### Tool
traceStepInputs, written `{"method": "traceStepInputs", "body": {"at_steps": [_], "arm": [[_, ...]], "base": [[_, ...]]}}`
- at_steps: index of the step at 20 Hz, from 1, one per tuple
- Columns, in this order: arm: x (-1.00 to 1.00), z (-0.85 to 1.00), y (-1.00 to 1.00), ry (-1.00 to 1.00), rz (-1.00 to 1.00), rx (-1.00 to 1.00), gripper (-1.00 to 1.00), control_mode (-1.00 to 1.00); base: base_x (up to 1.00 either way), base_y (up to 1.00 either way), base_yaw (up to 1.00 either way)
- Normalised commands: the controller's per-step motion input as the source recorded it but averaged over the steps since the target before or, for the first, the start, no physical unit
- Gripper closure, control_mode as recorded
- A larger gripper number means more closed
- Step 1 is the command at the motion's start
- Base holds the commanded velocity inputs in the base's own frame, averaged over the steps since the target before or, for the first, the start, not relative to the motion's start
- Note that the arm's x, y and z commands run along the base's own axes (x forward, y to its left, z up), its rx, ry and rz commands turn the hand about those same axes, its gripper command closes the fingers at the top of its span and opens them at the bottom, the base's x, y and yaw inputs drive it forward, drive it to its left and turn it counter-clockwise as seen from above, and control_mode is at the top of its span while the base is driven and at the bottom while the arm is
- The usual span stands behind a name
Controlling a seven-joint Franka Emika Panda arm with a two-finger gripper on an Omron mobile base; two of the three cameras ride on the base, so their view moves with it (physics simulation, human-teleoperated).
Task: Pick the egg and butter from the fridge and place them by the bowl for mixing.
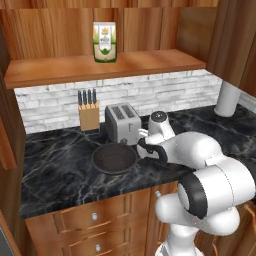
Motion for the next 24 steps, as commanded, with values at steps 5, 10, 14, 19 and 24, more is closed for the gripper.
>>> {"method": "traceStepInputs", "body": {"at_steps": [5, 10, 14, 19, 24], "arm": [[0.40, -0.33, 0.11, -0.01, 0.00, 0.00, 1.00, -1.00], [0.46, -0.25, 0.03, -0.02, 0.00, 0.00, 1.00, -1.00], [0.35, -0.18, 0.00, -0.03, 0.00, 0.00, -1.00, -1.00], [0.10, 0.20, 0.03, 0.00, -0.01, 0.00, -1.00, -1.00], [-0.72, 0.96, 0.00, 0.00, 0.00, 0.03, -1.00, -1.00]], "base": [[0.00, 0.00, 0.00], [0.00, 0.00, 0.00], [0.00, 0.00, 0.00], [0.00, 0.00, 0.00], [0.00, 0.00, 0.00]]}}
